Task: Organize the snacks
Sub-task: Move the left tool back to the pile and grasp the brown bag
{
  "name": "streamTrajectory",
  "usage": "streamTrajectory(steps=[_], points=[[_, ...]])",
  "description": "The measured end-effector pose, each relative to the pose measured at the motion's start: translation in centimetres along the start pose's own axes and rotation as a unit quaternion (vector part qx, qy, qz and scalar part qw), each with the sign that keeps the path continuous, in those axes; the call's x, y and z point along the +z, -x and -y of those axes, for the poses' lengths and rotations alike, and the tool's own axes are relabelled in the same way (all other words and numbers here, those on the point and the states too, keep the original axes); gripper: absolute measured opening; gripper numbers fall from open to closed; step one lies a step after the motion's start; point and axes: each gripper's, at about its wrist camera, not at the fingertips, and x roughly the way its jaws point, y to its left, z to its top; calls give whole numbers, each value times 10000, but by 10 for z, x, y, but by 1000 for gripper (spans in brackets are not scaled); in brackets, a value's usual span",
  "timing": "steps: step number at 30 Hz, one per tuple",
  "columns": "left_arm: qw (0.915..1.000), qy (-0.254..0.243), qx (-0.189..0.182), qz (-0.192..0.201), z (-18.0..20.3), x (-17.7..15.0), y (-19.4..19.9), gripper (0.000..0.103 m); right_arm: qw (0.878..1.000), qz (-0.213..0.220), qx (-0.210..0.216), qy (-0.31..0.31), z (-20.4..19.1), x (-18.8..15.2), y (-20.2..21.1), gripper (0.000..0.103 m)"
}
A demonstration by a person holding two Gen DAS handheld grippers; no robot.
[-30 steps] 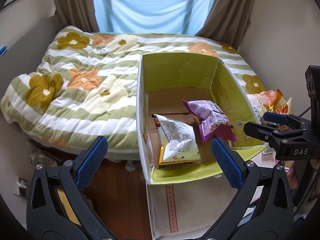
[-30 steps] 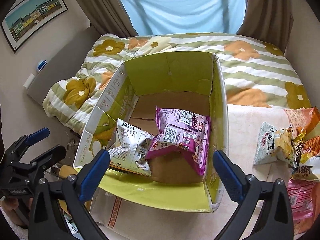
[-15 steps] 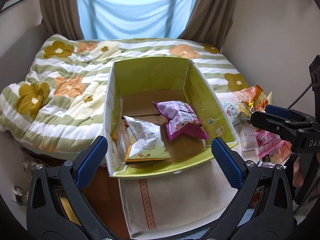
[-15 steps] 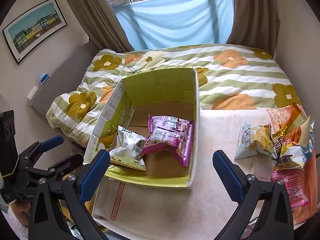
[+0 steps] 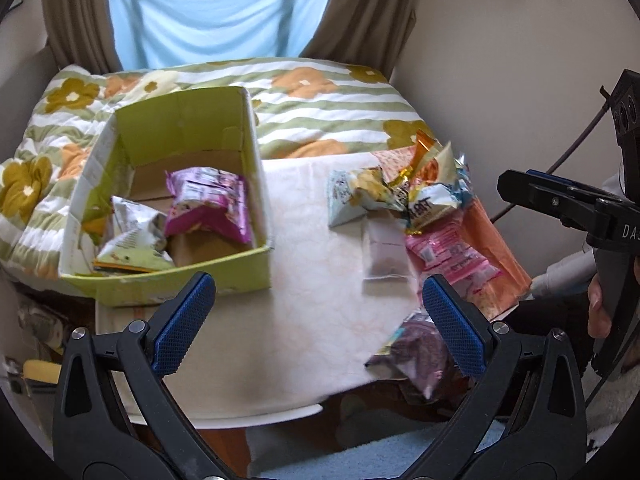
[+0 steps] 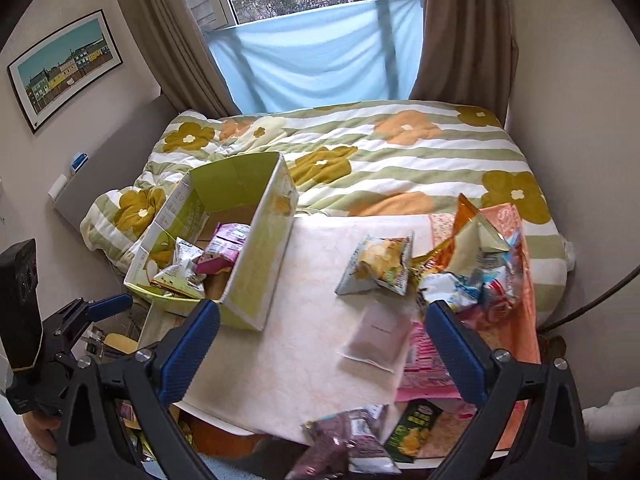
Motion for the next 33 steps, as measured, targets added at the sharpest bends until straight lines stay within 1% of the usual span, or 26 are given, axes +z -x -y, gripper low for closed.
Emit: streamTrajectory(steps=[3,8,11,14,17,20,23,28,31,33], points=[[10000,10,17,-85,36,-13,-7,103,9999,-71,80,-10,32,-9,10,102],[9996,-46,120,-255,85,-34,-25,103,9994,-214,270,-51,74,-24,12,102],[9987,-177,137,-468,109,-46,-41,102,9989,-256,375,-117,90,-30,8,102],[9968,-407,15,-693,130,-59,-55,103,9983,-384,397,-183,103,-39,1,102],[9924,-811,-47,-923,146,-70,-68,103,9973,-504,446,-283,115,-45,-10,102],[9864,-1190,-4,-1133,155,-81,-84,103,9964,-629,438,-376,123,-52,-25,102],[9805,-1452,59,-1323,156,-89,-100,103,9953,-786,385,-424,130,-58,-45,102],[9757,-1603,58,-1493,148,-93,-122,103,9920,-1123,352,-457,134,-69,-81,102],[9733,-1676,129,-1565,148,-94,-136,103,9905,-1234,387,-470,134,-73,-94,102],[9726,-1705,100,-1580,147,-94,-142,103,9907,-1250,354,-406,133,-74,-100,102]])
